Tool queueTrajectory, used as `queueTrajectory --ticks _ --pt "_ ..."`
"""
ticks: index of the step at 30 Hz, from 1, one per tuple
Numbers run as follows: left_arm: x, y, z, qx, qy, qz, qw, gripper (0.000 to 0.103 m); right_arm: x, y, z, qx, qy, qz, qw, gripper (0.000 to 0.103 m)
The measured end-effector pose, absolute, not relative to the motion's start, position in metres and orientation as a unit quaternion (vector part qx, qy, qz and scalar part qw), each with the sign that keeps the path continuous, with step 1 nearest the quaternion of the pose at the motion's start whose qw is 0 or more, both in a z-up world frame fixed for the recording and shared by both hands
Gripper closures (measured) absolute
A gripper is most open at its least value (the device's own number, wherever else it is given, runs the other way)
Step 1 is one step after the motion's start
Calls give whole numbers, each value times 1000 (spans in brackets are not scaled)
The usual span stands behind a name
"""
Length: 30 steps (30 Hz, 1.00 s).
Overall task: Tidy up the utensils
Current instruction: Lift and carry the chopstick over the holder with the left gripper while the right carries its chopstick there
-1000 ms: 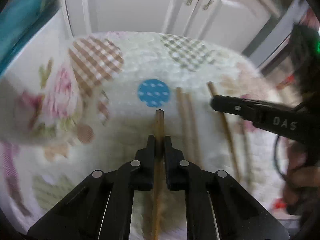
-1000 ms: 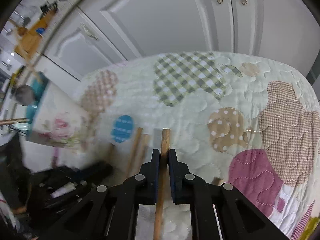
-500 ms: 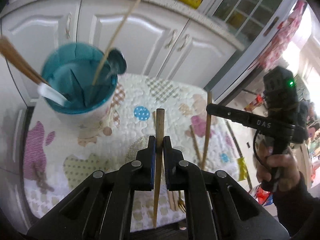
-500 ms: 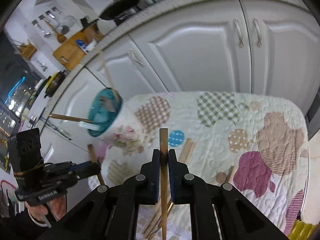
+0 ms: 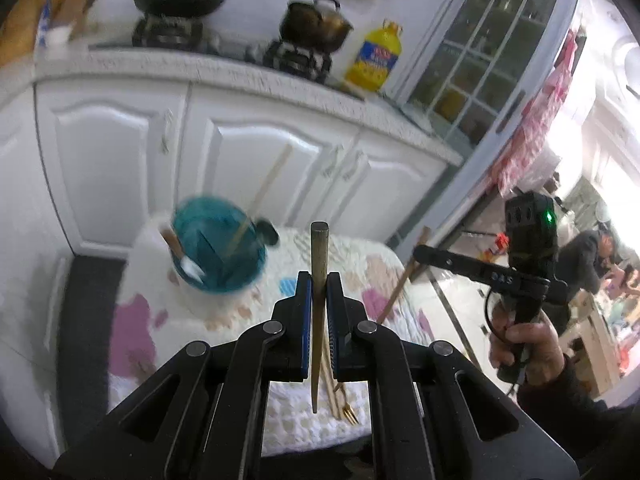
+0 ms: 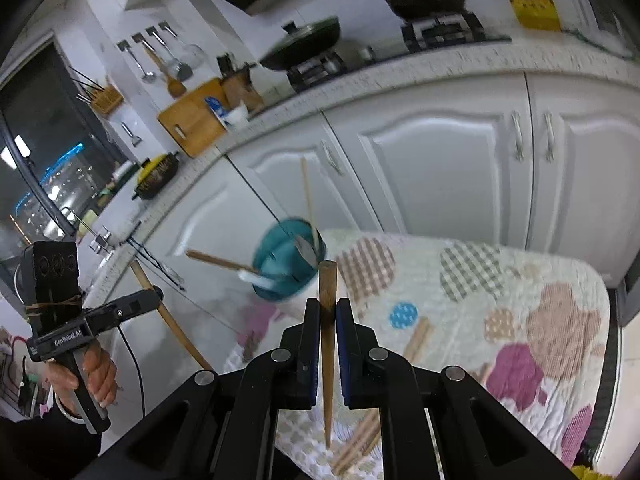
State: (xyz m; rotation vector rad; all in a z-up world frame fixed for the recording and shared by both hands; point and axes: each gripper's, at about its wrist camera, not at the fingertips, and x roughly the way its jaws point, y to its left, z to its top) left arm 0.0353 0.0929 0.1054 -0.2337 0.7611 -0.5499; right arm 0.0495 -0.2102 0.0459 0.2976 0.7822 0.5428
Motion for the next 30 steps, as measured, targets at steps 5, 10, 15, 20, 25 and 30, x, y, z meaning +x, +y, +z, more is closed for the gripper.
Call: queueTrajectory --ticks 5,10,15,20,25,30 --pt "47 111 142 -111 313 -233 914 97 59 -196 83 143 342 279 886 96" --pt "77 123 170 -100 270 -192 938 97 79 -171 126 132 299 287 901 96" --pt "114 130 172 -77 249 -144 955 97 108 -143 153 112 265 272 918 96" --pt "147 125 147 -52 255 -119 958 97 145 -108 150 79 251 246 933 96" --pt "169 120 119 -37 278 -123 952 97 173 -83 118 50 261 226 937 96" --pt "180 122 91 -42 320 -129 938 97 189 -66 74 39 306 234 922 96"
